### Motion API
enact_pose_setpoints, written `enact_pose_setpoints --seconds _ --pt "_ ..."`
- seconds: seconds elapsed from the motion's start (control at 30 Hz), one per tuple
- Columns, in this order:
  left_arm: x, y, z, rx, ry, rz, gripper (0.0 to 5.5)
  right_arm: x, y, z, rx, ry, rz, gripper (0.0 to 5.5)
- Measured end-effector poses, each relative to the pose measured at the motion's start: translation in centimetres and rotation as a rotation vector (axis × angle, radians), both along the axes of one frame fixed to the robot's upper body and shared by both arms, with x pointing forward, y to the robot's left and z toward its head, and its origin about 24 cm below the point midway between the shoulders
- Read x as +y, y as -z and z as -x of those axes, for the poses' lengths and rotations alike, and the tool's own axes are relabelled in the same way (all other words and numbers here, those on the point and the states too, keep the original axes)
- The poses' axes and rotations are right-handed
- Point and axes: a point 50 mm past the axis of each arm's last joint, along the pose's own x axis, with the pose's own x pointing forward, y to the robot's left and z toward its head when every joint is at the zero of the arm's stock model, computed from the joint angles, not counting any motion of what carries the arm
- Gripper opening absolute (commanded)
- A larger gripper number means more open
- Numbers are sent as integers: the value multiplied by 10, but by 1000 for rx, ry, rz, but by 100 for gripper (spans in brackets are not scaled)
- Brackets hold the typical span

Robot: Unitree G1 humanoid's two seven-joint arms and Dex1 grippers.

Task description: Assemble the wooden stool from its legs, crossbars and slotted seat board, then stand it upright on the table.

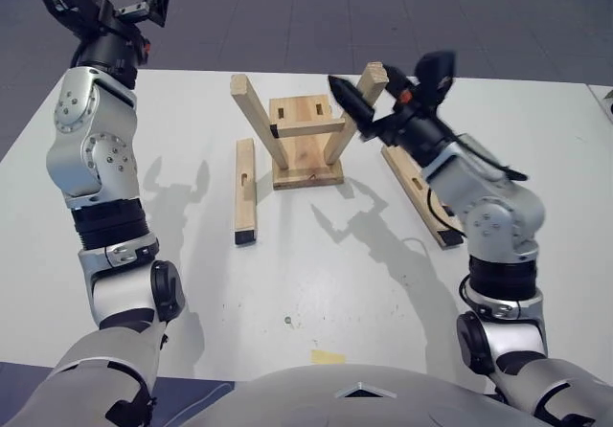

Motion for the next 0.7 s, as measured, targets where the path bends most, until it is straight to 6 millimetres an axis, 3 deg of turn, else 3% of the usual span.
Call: enact_pose_setpoints --seconds 0.03,0.1,0.2,0.27,0.33,0.43,0.5,0.57,0.63,0.7 --pt "-2 1 -1 3 3 -13 538 -11 7 -8 4 102 51 540" --pt "-6 2 -2 6 12 -19 538 -40 2 -18 -44 261 123 540" --pt "-4 3 -1 7 -1 -21 538 -99 -38 -29 -214 535 241 540" --pt "-1 6 1 15 -16 -15 538 -117 -63 -27 -326 631 252 540" --pt "-1 8 1 23 -15 -13 538 -113 -78 -23 -413 614 205 540" --pt "-7 9 -1 28 9 -29 538 -86 -94 -11 -544 483 82 540" --pt "-9 11 -2 33 21 -39 538 -80 -105 -1 -607 419 -11 540" --pt "-8 11 -2 34 13 -49 538 -69 -115 11 -627 267 -133 540" --pt "-9 11 -2 36 14 -54 538 -46 -115 18 -576 88 -215 540" --pt "-10 12 -2 41 19 -53 538 -22 -95 12 -430 2 -236 540"
